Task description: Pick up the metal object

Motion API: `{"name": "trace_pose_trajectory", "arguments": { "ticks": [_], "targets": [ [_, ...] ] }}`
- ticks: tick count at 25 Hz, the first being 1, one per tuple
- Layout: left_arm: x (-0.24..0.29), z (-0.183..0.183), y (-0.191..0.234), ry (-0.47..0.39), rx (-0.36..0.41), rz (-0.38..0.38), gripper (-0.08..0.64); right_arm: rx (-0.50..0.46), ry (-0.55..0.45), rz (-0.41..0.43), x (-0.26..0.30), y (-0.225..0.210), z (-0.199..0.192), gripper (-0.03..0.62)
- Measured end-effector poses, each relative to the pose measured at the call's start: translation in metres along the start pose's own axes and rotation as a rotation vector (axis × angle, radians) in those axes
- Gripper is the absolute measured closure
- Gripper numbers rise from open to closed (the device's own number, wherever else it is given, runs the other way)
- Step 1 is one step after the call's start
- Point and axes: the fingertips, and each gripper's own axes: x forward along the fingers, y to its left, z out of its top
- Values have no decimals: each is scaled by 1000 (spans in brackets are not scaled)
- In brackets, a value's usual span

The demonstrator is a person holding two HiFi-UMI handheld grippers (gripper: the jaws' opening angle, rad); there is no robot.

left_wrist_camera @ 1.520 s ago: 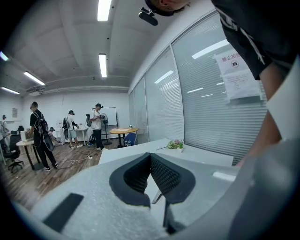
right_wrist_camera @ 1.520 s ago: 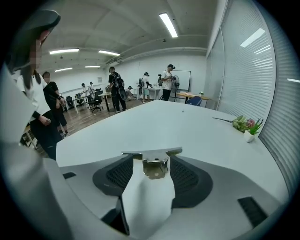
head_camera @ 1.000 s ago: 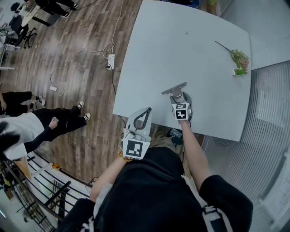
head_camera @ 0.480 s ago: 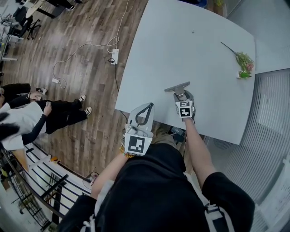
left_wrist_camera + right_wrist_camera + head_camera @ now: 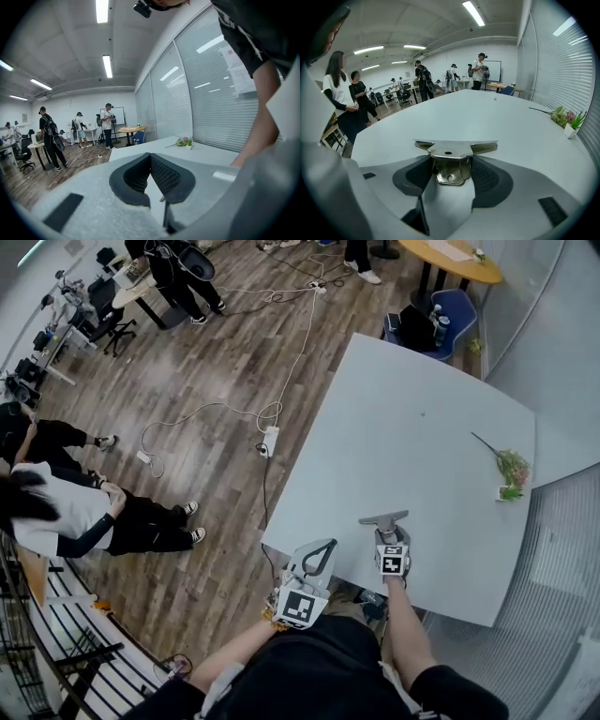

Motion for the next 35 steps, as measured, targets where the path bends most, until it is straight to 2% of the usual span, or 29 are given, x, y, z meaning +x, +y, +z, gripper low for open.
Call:
{"name": "trace_pose_trajectory", "arguments": {
  "ticks": [12,23,35],
  "targets": [
    [-15,-1,-13,-67,30,-22,555,57,-76,-23,-23,-1,2,341],
    [-23,-1,-11,-92,31,-17,555,77,-181,-45,-44,1,36,341],
    [-23,8,-23,-151,9,-38,555,75,-348,-57,-106,7,83,342]
  ]
}}
